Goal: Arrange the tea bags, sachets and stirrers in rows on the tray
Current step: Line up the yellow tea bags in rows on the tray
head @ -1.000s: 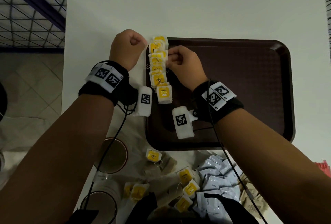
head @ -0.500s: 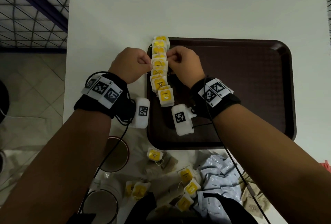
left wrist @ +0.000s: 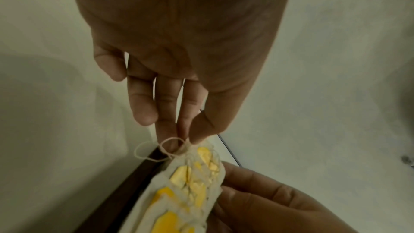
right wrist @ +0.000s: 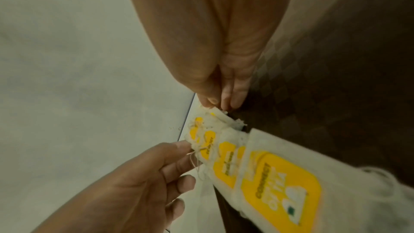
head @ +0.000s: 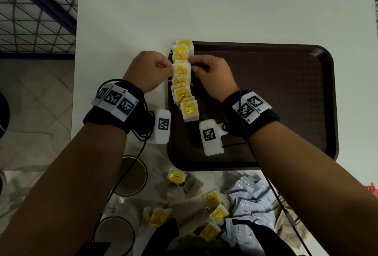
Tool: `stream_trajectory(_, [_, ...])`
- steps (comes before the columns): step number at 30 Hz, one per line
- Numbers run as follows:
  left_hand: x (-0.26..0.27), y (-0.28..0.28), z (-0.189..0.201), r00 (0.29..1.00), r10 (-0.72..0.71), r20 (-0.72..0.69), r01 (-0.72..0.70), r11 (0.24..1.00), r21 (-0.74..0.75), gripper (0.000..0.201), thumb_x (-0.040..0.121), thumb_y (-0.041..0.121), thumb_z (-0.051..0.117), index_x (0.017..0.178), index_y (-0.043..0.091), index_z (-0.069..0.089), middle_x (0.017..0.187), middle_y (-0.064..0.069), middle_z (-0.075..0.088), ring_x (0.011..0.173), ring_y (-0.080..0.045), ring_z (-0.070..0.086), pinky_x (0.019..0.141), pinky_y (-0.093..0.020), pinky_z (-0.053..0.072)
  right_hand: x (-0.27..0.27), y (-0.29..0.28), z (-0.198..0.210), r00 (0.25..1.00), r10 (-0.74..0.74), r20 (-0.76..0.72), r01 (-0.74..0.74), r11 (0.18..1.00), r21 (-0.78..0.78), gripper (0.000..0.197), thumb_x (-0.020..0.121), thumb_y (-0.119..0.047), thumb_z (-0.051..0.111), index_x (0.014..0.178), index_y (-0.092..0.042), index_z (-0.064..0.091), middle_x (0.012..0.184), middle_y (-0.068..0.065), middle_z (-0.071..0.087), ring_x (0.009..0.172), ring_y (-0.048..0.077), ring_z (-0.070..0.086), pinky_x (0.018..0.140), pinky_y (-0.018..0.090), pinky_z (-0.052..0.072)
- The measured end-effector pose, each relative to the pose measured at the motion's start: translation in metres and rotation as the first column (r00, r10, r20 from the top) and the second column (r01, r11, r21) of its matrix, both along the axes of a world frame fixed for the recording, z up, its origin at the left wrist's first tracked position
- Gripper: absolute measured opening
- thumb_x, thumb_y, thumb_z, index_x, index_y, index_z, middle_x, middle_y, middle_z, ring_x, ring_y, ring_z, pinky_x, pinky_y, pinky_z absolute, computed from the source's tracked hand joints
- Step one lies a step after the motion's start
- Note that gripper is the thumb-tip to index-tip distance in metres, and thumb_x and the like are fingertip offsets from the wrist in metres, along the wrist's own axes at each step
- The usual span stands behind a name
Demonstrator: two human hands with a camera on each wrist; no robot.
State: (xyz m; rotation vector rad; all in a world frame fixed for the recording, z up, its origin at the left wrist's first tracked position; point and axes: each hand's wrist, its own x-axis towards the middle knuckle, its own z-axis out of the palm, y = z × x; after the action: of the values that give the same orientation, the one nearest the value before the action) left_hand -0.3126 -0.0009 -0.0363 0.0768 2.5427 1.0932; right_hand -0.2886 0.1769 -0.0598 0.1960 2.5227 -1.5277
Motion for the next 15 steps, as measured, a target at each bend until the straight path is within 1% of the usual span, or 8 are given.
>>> stream_trajectory(2, [-0.001, 0.001, -0.001, 1.000, 0.002, 0.003, -0.002, 1.000, 0.002, 0.010, 0.080, 0.023, 0.070, 0.086, 0.015, 0.069, 0.074, 0.003, 0.063, 0.064, -0.002, 0.055, 0.062, -0.017, 0.039, -0.004, -0.002, 0.000, 1.000, -0.003, -0.013, 0.003, 1.000, 0.020, 0.027, 0.089, -0.005, 0.054, 0.111, -0.012, 0.067, 0.113, 0.003, 0.067, 0.105, 0.010, 0.060, 0.094, 0.018, 0.045])
stream_trajectory(4, [-0.002, 0.001, -0.003, 1.000, 0.004, 0.014, -0.004, 1.000, -0.012, 0.008, 0.079, 0.023, 0.070, 0.084, 0.017, 0.069, 0.074, 0.002, 0.064, 0.068, -0.009, 0.058, 0.067, -0.022, 0.043, -0.008, -0.002, -0.001, 0.998, -0.041, -0.055, 0.044, 0.998, 0.050, 0.029, 0.088, -0.004, 0.052, 0.113, -0.011, 0.066, 0.114, 0.004, 0.067, 0.107, 0.011, 0.059, 0.096, 0.018, 0.043])
stream_trajectory(6, [-0.002, 0.001, -0.003, 1.000, 0.006, 0.022, -0.006, 1.000, -0.019, 0.007, 0.078, 0.021, 0.071, 0.082, 0.017, 0.068, 0.073, 0.002, 0.064, 0.073, -0.014, 0.060, 0.072, -0.026, 0.045, -0.011, -0.001, 0.000, 0.998, -0.027, -0.055, 0.031, 0.997, 0.065, 0.032, 0.089, -0.003, 0.050, 0.117, -0.011, 0.064, 0.117, 0.004, 0.066, 0.110, 0.012, 0.058, 0.098, 0.019, 0.042])
stream_trajectory(8, [-0.002, 0.002, -0.001, 1.000, 0.011, 0.028, -0.011, 1.000, -0.008, 0.007, 0.077, 0.018, 0.071, 0.083, 0.014, 0.068, 0.073, 0.001, 0.064, 0.073, -0.014, 0.060, 0.070, -0.023, 0.043, -0.012, 0.000, 0.001, 0.999, -0.014, -0.040, 0.017, 0.996, 0.083, 0.033, 0.089, -0.003, 0.049, 0.118, -0.012, 0.063, 0.118, 0.003, 0.065, 0.111, 0.011, 0.058, 0.098, 0.018, 0.042])
stream_trajectory(10, [-0.001, 0.001, 0.001, 0.999, 0.009, 0.036, -0.009, 1.000, 0.000, 0.008, 0.077, 0.016, 0.069, 0.084, 0.012, 0.068, 0.072, 0.001, 0.063, 0.069, -0.011, 0.059, 0.065, -0.020, 0.042, -0.008, 0.003, 0.001, 0.996, -0.070, -0.048, 0.074, 0.994, 0.085, 0.030, 0.087, -0.002, 0.049, 0.112, -0.011, 0.065, 0.111, 0.002, 0.066, 0.104, 0.010, 0.059, 0.096, 0.021, 0.044])
stream_trajectory(12, [0.001, 0.001, 0.003, 0.998, -0.010, 0.061, 0.008, 1.000, 0.022, 0.009, 0.078, 0.014, 0.069, 0.086, 0.012, 0.068, 0.073, 0.001, 0.065, 0.069, -0.010, 0.060, 0.066, -0.020, 0.043, 0.001, 0.007, 0.002, 0.993, -0.118, -0.002, 0.118, 0.992, 0.043, 0.022, 0.086, -0.003, 0.051, 0.099, -0.013, 0.067, 0.098, -0.001, 0.067, 0.093, 0.013, 0.062, 0.091, 0.031, 0.050])
stream_trajectory(14, [0.003, 0.001, 0.002, 0.998, -0.023, 0.060, 0.020, 0.998, 0.054, 0.010, 0.080, 0.017, 0.069, 0.088, 0.013, 0.068, 0.074, 0.002, 0.064, 0.068, -0.006, 0.059, 0.065, -0.018, 0.042, 0.015, 0.007, 0.002, 0.993, -0.081, 0.083, 0.082, 0.997, -0.001, 0.016, 0.086, -0.007, 0.054, 0.090, -0.017, 0.065, 0.086, -0.006, 0.064, 0.085, 0.015, 0.063, 0.085, 0.035, 0.054])
stream_trajectory(15, [0.005, 0.001, 0.002, 0.999, -0.026, 0.041, 0.023, 0.998, 0.057, 0.009, 0.081, 0.019, 0.069, 0.088, 0.013, 0.068, 0.073, 0.003, 0.063, 0.066, -0.003, 0.057, 0.063, -0.017, 0.040, 0.022, 0.006, 0.003, 0.993, -0.044, 0.111, 0.046, 0.999, -0.011, 0.014, 0.087, -0.008, 0.055, 0.090, -0.017, 0.065, 0.084, -0.007, 0.063, 0.082, 0.012, 0.063, 0.082, 0.033, 0.054])
